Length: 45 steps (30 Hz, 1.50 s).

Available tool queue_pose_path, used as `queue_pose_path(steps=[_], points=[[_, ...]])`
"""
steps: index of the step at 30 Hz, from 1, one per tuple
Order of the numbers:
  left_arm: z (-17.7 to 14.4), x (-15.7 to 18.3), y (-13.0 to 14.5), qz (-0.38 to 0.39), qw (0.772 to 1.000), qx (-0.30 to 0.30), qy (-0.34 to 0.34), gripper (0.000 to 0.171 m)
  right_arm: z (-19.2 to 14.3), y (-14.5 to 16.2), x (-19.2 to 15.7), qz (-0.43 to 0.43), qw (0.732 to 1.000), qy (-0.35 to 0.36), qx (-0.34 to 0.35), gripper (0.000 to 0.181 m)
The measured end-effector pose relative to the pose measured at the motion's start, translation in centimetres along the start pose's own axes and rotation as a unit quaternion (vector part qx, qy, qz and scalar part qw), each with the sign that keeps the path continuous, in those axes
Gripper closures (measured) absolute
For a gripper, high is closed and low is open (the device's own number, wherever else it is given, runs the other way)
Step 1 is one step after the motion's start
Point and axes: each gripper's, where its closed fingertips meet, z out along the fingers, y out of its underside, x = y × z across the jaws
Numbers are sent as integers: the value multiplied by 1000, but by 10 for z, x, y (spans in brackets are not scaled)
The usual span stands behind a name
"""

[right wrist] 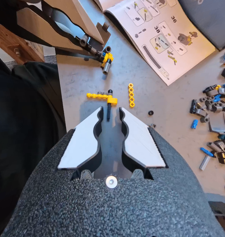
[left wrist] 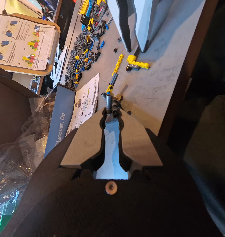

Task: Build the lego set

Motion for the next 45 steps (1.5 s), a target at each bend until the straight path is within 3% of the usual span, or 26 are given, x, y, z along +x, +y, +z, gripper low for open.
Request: queue_pose_path(steps=[4, 30, 45], points=[[0, -1, 1, 4, 1000, -3, -7, 157, 5, -3, -9, 19, 999, -40, 1, 177], [3, -5, 1, 23, 999, -9, -37, 157, -5, -26, 16, 147, 984, -22, 98, 177], [3, -5, 1, 23, 999, -8, -37, 157, -3, -30, 14, 149, 983, -27, 102, 177]])
